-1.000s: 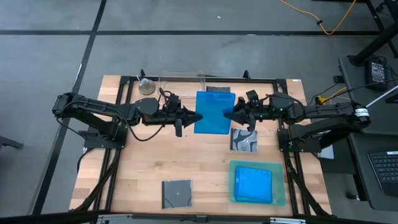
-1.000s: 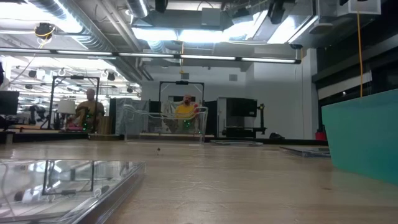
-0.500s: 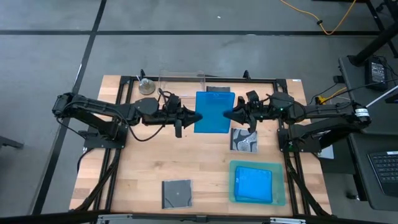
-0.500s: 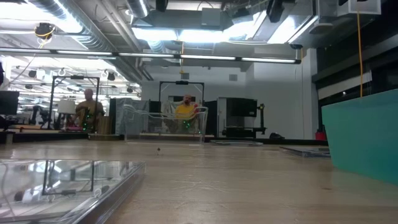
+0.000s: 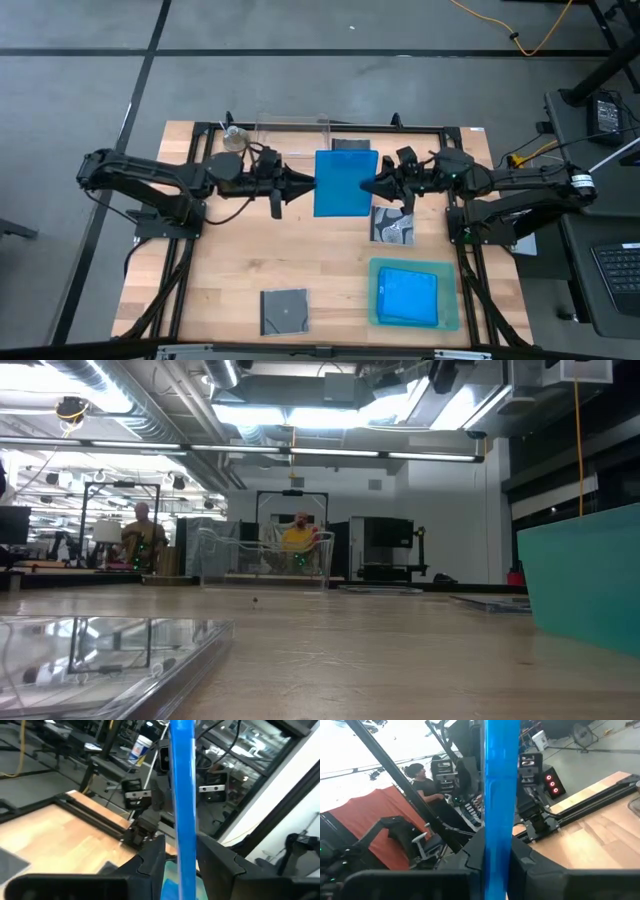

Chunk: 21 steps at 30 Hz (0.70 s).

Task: Pick & place jewel cases by type
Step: Put the blue cd case into the green bin

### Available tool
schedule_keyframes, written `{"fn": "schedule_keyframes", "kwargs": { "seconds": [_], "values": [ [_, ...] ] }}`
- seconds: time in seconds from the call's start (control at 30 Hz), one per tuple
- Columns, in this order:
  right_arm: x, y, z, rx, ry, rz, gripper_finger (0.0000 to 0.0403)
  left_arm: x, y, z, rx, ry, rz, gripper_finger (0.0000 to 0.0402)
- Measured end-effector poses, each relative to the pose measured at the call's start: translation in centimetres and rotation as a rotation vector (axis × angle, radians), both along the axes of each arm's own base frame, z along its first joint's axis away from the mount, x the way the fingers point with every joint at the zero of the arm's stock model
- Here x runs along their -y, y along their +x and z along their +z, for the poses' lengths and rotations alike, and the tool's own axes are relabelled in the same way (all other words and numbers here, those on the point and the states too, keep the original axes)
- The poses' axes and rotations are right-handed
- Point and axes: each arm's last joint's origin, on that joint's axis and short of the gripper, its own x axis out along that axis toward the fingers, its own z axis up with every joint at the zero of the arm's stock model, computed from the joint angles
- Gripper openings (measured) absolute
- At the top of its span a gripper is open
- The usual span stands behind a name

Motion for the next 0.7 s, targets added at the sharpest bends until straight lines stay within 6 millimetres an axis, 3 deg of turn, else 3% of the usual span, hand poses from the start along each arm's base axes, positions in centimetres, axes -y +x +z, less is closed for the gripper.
{"fn": "schedule_keyframes", "kwargs": {
  "seconds": [0.33, 0.53, 0.7],
  "values": [
    [-0.3, -1.0, -0.3, -0.099, 0.104, 0.188, 0.004, -0.3, -2.0, 0.9, -0.022, 0.018, 0.068, 0.0102],
    [-0.4, -1.5, -1.0, -0.255, 0.2, 0.31, 0.0046, -0.4, -2.1, 0.9, -0.028, 0.033, 0.079, 0.0104],
    [-0.7, -2.1, -0.3, -0.418, 0.19, 0.393, 0.004, -0.4, -2.1, 0.8, -0.034, 0.035, 0.08, 0.0104]
  ]
}}
